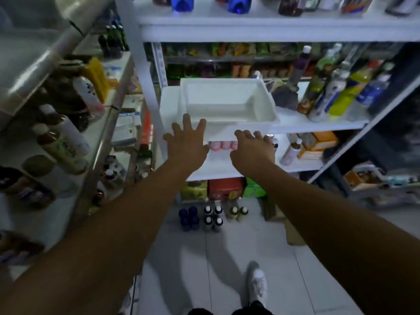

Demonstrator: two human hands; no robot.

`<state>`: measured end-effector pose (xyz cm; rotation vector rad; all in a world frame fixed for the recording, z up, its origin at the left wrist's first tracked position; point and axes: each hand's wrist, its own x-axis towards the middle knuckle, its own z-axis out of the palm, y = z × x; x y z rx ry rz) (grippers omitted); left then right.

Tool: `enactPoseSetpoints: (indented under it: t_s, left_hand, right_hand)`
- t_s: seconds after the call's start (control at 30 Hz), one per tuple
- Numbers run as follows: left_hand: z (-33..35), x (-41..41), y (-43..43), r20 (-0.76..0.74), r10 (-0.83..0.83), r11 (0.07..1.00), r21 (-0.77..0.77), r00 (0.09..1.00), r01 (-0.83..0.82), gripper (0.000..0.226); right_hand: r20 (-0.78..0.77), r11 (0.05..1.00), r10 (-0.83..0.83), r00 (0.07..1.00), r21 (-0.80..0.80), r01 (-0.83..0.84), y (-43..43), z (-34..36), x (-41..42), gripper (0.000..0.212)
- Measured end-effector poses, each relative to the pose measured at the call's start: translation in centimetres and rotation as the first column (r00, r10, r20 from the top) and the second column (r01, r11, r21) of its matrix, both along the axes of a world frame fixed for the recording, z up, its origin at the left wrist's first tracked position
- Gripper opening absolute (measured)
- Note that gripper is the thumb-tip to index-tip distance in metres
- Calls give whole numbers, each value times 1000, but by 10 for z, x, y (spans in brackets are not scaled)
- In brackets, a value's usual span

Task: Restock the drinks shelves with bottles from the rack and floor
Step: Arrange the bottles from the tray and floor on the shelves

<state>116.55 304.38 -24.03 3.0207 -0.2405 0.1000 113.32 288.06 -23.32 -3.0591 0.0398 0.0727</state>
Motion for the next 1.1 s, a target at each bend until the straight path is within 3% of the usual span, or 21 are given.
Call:
enactPoseSetpoints:
  t_s: [0.27,0.47,0.7,0.8,1.1]
  left_hand:
    - [-94,-23,-121,-174,-48,997,57,984,59,67]
    - [-166,-27,-181,-292,12,994,105,956,20,67]
    - [-286,-27,-207,-438,-8,994,92,899,54,75]
    - [-339,-28,-210,-435,-83,988,81,897,131,76]
    - [-483,-33,-191,-459,-115,986,56,881,157,85]
  right_hand:
    - [-52,999,-17,998,-42,15,-96,-88,-21,52]
    - [-235,998,64,970,-1,-66,-152,-169,-19,77]
    - [-461,998,-44,887,9,54,-188,-282,-9,82]
    - [-487,992,-111,866,-4,124,-194,-333,-11,80]
    - [-549,988,-95,831,50,146,-184,-474,-21,78]
